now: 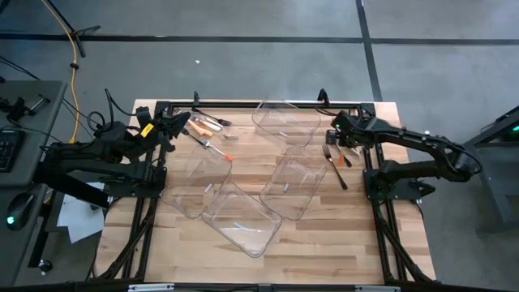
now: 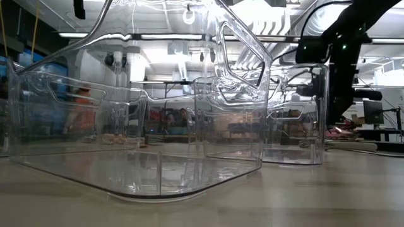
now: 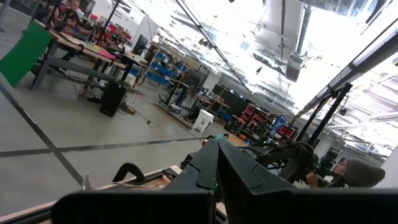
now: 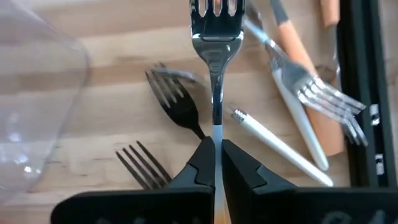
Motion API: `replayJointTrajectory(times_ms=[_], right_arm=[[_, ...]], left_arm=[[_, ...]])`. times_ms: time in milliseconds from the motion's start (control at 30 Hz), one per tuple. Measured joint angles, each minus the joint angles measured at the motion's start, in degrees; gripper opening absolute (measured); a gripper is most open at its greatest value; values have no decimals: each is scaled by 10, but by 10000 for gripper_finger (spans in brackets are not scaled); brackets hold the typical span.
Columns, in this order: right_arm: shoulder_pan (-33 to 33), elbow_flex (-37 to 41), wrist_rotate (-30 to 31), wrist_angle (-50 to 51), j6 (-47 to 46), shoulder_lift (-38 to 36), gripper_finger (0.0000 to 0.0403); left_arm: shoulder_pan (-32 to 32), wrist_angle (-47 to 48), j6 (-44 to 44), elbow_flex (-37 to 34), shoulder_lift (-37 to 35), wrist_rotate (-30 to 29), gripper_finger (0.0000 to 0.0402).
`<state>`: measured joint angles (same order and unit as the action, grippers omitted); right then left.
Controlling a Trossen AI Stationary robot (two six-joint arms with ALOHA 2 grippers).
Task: Sort silverware by color (type)
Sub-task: Put the orange fork into the middle left transparent bin
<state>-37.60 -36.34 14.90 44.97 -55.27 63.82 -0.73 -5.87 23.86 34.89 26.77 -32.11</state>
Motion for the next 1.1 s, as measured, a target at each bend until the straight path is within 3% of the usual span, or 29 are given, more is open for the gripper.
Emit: replayJointTrajectory(times_ms=[267,533,700,1100], right_arm=[[5,0,1,-43,68,-129,0],[45,0,-102,-278,147,-250,0],[90,0,-156,-406,166,-245,0],[247,0,-173,-621,307,-126,0]], left_arm=[[0,0,-15,0,5,-2,3],[0,-24,-68,0,41,-1,5],[0,-78,-106,0,86,22,36],[23,-89,-91,33,200,139,164]])
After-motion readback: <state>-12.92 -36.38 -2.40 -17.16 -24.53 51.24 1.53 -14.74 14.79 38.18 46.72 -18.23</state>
